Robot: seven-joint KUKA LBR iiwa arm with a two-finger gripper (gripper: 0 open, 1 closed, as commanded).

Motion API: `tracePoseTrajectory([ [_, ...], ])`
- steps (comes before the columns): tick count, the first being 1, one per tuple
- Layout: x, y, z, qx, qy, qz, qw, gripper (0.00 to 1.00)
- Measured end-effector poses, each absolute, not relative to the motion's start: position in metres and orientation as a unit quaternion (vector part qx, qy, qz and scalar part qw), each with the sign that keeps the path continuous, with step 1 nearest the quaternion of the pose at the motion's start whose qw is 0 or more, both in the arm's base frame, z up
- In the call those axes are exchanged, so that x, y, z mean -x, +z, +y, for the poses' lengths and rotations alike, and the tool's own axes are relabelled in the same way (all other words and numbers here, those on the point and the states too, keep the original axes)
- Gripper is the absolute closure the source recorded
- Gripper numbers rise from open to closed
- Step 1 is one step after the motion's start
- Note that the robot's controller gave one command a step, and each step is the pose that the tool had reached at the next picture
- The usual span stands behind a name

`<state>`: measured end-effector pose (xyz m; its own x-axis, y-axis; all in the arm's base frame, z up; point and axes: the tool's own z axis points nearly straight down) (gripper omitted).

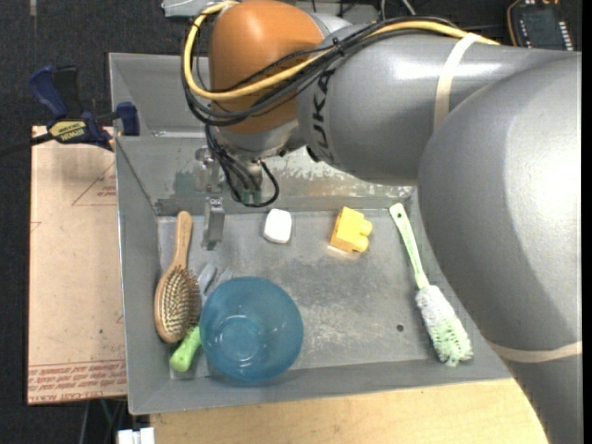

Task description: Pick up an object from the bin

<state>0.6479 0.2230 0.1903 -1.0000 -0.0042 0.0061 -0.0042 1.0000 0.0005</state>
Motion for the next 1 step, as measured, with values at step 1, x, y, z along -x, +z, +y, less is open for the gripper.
tracePoseTrajectory([
  [1,-0.6501,0.1955,0.2216,0.0,-0.001,-1.0,-0.001,0.0],
])
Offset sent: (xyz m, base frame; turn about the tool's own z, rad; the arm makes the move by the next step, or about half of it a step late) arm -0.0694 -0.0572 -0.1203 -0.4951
